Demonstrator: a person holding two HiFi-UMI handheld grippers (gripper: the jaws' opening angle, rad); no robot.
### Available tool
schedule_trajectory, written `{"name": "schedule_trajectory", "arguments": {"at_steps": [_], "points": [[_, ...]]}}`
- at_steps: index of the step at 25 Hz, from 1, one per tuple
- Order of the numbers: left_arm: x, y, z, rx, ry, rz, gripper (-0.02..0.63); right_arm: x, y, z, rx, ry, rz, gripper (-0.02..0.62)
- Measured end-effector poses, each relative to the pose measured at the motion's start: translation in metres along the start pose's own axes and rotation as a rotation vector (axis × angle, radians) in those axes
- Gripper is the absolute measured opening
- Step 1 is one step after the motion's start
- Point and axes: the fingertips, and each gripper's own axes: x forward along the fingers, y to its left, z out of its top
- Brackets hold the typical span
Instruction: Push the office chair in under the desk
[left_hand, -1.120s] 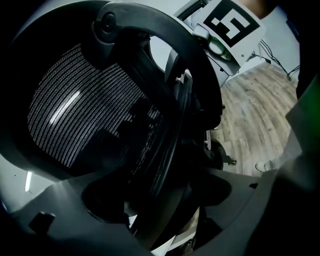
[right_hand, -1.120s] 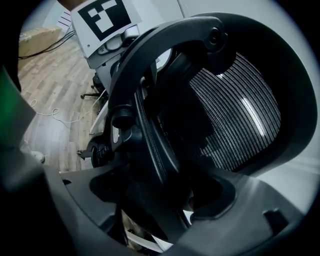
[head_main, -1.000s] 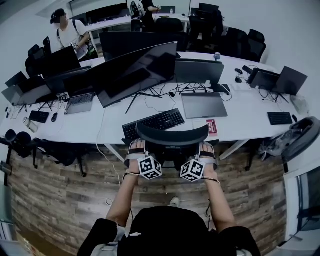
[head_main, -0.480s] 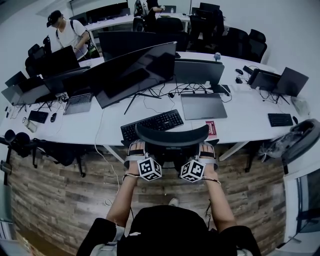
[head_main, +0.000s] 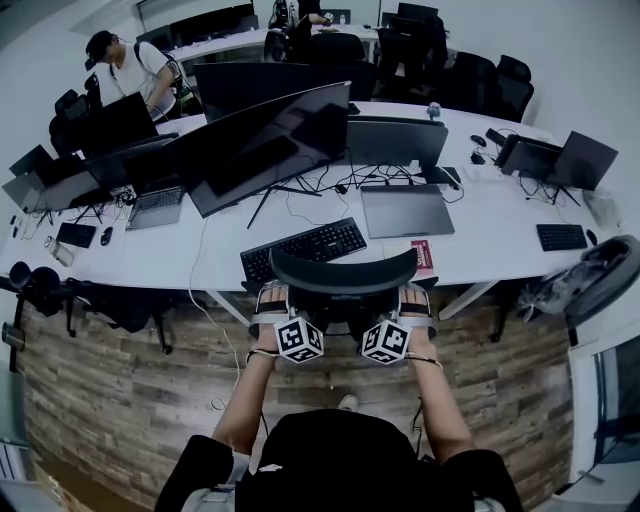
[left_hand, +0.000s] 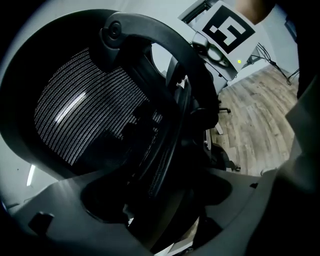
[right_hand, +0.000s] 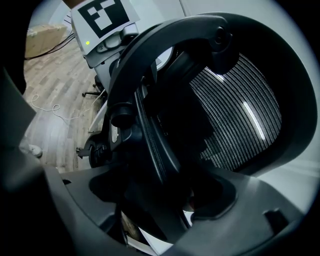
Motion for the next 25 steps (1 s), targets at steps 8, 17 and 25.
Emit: {"name": "schedule_trajectory", "arguments": {"at_steps": [8,17,25], "points": [[-0.008,0.000,0.000,-0.031,-0.005,-0.053,0.393,-0.007,0.001,0.002,0.032,0.013,0.057,0.353],[-0.037,0.007,-0.002,-0.202,-0.008,-0.051,0.312,-0.035,-0.002,0.005,0.206,0.010,0.073,0.350],[-0.068,0.024,0.006,-0.332,-0.074,0.022,0.110,-0.061,-0.019,0.011,0.341,-0.006,-0.023,0.142]]}}
